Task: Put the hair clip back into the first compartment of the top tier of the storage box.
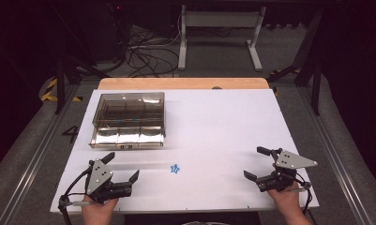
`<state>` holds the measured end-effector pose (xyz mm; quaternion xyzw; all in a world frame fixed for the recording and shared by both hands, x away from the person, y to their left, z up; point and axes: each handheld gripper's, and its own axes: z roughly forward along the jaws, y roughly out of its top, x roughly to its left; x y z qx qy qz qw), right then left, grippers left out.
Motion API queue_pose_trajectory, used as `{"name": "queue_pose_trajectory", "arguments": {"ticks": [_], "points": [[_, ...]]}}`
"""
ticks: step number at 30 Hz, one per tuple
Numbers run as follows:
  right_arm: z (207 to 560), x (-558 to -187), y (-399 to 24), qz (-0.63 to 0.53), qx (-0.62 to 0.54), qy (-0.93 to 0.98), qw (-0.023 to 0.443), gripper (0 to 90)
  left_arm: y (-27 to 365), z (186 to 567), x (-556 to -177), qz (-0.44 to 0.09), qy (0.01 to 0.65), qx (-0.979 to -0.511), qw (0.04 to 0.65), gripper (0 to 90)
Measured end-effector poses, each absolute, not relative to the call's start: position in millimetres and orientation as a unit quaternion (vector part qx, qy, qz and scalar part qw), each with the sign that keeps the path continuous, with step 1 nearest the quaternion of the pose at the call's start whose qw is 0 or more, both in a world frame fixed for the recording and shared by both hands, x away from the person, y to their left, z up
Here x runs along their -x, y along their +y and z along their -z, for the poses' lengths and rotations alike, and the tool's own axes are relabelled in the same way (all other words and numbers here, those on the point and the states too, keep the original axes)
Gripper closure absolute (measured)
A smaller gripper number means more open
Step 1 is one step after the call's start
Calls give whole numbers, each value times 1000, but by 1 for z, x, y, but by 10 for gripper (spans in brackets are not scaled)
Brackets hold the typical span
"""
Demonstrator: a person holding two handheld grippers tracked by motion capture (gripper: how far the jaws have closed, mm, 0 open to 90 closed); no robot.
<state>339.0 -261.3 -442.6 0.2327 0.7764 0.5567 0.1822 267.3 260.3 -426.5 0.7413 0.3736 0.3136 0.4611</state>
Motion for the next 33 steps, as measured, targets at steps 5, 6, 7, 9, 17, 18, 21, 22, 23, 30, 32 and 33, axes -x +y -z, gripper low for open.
{"name": "queue_pose_trajectory", "arguments": {"ticks": [5,6,7,9,17,18,21,22,23,30,32,33], "points": [[444,-340,-261,-555,-235,778,177,0,258,424,-267,-313,369,-744,461,34],[444,-340,-261,-555,-235,778,177,0,258,424,-267,-310,370,-745,461,35],[444,-340,-261,-555,-235,778,176,0,258,423,-268,-307,370,-746,461,35],[444,-341,-261,-556,-235,777,175,0,256,422,-268,-311,371,-748,454,35],[444,-341,-261,-556,-239,777,172,0,251,414,-268,-300,367,-755,454,40],[444,-341,-261,-555,-239,778,172,0,252,413,-269,-300,366,-755,455,42],[445,-342,-261,-554,-239,779,170,0,252,410,-271,-290,364,-759,456,44],[445,-342,-262,-555,-239,778,170,0,251,409,-272,-286,364,-759,458,45],[445,-342,-261,-555,-240,778,170,0,251,407,-273,-283,364,-760,458,46],[445,-342,-262,-555,-240,779,169,0,242,395,-282,-269,354,-765,466,45],[445,-342,-262,-555,-241,779,168,0,239,394,-284,-266,356,-763,470,45],[445,-342,-262,-554,-241,779,168,0,238,393,-285,-267,353,-765,469,45]]}}
